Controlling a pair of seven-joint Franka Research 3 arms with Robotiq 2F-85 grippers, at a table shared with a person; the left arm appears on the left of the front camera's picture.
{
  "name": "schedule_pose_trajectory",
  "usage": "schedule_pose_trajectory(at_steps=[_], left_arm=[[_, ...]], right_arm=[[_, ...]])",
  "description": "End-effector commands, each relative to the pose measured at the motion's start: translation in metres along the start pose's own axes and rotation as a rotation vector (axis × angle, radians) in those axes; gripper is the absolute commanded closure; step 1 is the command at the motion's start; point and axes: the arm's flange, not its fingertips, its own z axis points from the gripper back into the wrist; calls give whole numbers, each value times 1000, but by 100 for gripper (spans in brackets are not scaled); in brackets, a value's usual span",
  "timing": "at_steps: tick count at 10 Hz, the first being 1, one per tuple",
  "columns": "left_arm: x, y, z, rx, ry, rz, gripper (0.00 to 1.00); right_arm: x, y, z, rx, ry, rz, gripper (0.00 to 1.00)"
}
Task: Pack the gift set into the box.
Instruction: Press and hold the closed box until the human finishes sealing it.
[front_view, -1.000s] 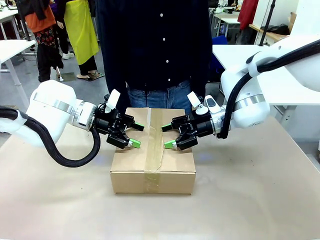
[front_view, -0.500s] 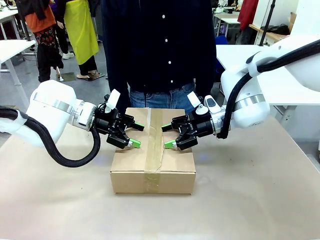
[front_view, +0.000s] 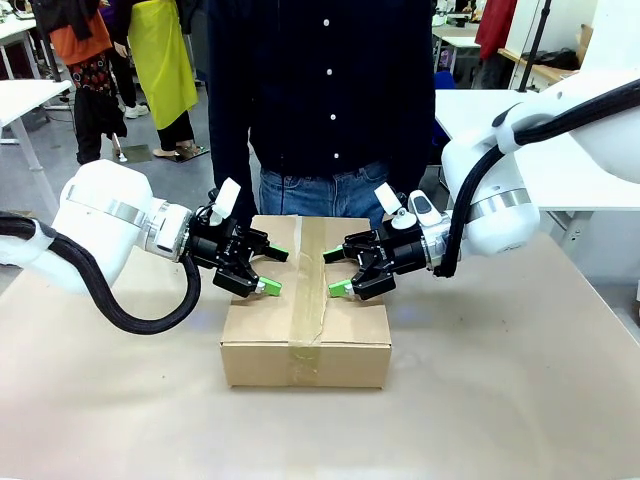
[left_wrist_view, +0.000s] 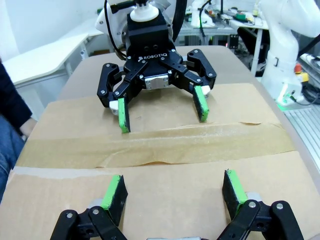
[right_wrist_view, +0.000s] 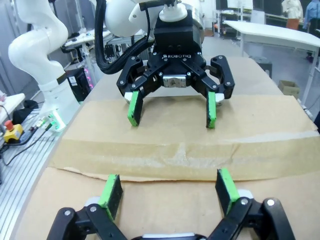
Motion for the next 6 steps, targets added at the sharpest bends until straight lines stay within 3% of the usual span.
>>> schedule_pose_trajectory(at_steps=[1, 3, 4, 6], left_arm=[[13, -14, 65, -59, -24, 115, 0], [5, -44, 158, 67, -81, 233, 0], [-14, -56, 192, 132, -115, 286, 0], [-75, -78, 247, 228, -302, 418, 0]], right_arm=[[24, 18, 66, -44, 51, -136, 0], [32, 56, 182, -224, -63, -252, 0], [17, 73, 223, -275, -130, -299, 0], [-46, 100, 285, -412, -231, -489, 0]])
